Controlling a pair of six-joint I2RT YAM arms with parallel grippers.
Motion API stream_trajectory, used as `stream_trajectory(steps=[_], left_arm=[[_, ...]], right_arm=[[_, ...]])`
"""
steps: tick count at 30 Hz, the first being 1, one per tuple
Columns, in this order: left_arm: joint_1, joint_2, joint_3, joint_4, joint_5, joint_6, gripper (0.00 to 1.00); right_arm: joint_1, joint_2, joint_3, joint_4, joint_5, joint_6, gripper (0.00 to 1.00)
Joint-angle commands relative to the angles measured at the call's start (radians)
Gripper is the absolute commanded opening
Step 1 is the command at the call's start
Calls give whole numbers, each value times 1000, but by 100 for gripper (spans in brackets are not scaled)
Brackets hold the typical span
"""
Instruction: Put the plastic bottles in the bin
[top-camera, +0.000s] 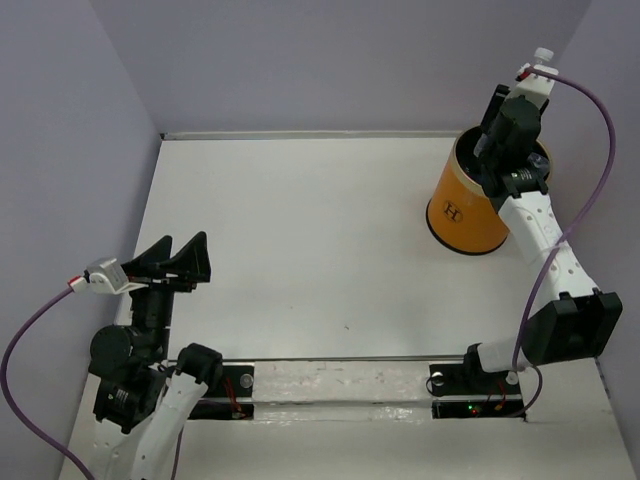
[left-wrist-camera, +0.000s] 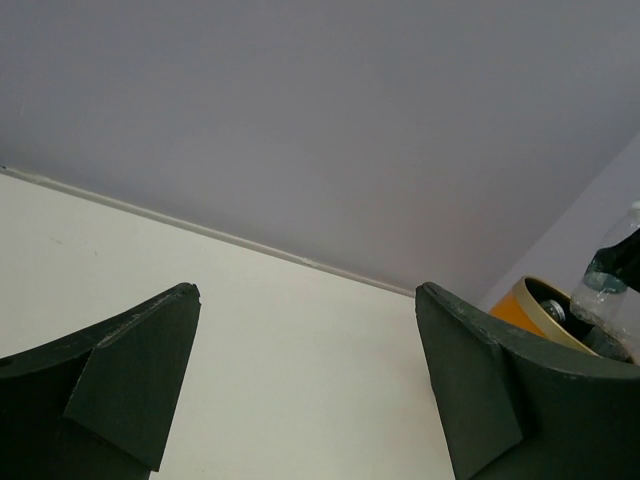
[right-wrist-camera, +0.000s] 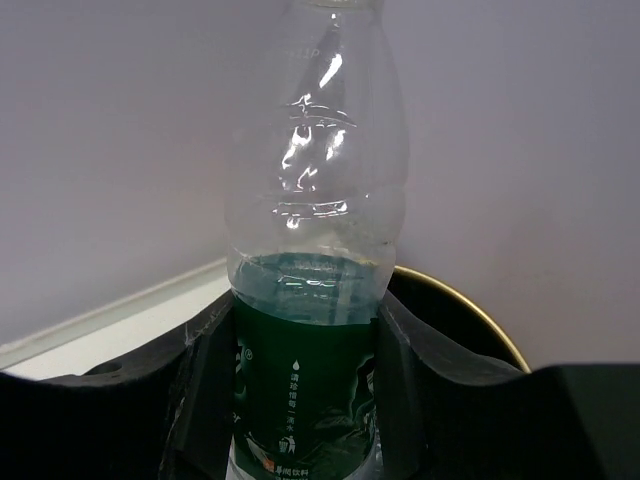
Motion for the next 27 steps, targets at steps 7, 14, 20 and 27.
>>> stream_trajectory(steps=[7,14,20,27], left_arm=[[-17,-13,-4,61,18,20,99],[-19,-13,-2,61,15,20,99],[-17,-2,-4,59,18,20,99],[-17,5,-2,59,15,20,99]], right_arm=[[-82,-6,-213,121,6,235,40],[-82,-42,-308,127,-42,338,52],[-82,-54,-316,113,-30,324,100],[-82,-108,-301,107,-42,304,100]])
